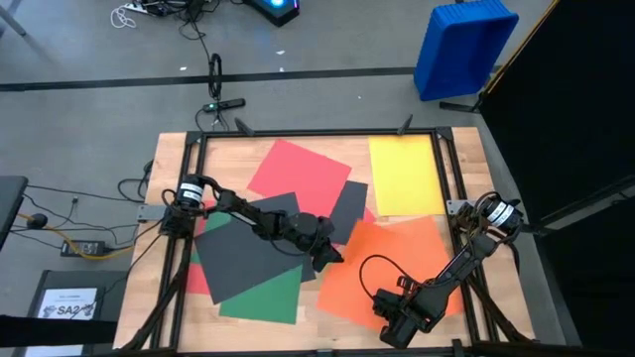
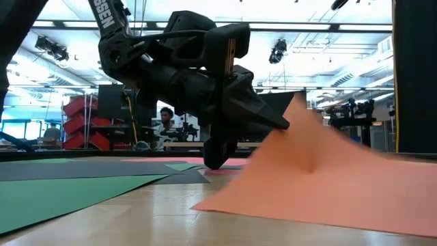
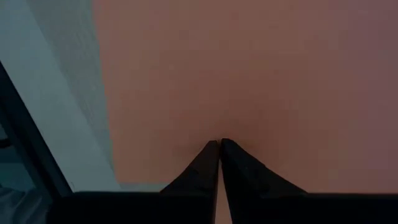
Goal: Organize paper
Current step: Stack the orange colored paper on top of the orange colored papers
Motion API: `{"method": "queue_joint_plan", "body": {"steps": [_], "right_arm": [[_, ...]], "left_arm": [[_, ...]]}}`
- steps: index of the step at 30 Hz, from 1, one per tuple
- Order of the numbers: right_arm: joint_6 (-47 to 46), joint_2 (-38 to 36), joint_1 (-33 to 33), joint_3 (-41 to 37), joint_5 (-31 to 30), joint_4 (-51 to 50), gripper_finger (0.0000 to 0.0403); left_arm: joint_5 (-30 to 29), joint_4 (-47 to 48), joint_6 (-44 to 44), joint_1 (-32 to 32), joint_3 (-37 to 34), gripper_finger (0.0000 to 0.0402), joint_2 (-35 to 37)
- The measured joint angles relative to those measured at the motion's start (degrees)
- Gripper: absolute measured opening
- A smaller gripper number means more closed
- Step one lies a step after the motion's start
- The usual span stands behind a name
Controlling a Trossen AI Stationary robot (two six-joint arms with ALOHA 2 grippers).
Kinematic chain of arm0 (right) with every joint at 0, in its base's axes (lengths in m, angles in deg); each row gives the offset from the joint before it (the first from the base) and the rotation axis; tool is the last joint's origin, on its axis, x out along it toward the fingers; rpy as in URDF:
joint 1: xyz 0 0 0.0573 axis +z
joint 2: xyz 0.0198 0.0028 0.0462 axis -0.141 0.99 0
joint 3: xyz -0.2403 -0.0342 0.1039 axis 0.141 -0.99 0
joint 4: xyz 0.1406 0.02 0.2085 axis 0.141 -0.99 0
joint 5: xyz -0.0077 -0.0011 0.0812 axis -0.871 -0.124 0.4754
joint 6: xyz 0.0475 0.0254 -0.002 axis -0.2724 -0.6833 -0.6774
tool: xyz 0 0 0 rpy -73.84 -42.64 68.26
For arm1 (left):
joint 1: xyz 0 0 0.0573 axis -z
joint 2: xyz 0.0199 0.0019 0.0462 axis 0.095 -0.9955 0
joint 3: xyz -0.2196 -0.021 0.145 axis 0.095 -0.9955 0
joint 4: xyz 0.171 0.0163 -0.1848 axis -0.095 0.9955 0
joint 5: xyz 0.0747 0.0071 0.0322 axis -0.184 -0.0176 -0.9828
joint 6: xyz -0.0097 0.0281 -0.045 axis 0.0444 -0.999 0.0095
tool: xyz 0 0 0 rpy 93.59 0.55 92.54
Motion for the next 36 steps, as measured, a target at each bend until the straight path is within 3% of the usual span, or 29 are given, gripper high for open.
{"method": "queue_joint_plan", "body": {"steps": [8,13,20,29,36], "right_arm": [[0.4,0.0,0.0,0.0,0.0,0.0,0.0],[0.5,0.0,-0.1,0.0,0.0,0.0,0.0],[0.5,0.0,-0.2,0.0,0.0,0.0,0.0],[0.5,0.0,-0.2,0.0,-0.1,0.2,0.0],[-0.3,-0.7,-0.2,0.3,-2.1,-0.1,0.0]], "left_arm": [[1.4,0.9,0.6,0.2,0.0,0.0132,-0.1],[3.3,1.9,7.8,1.3,0.0,0.0145,0.0],[5.8,3.7,14.4,3.4,0.0,0.0106,0.0],[3.1,4.1,14.4,4.6,0.1,0.0008,0.0],[1.9,4.7,12.9,4.7,1.2,0.0,-0.1]]}}
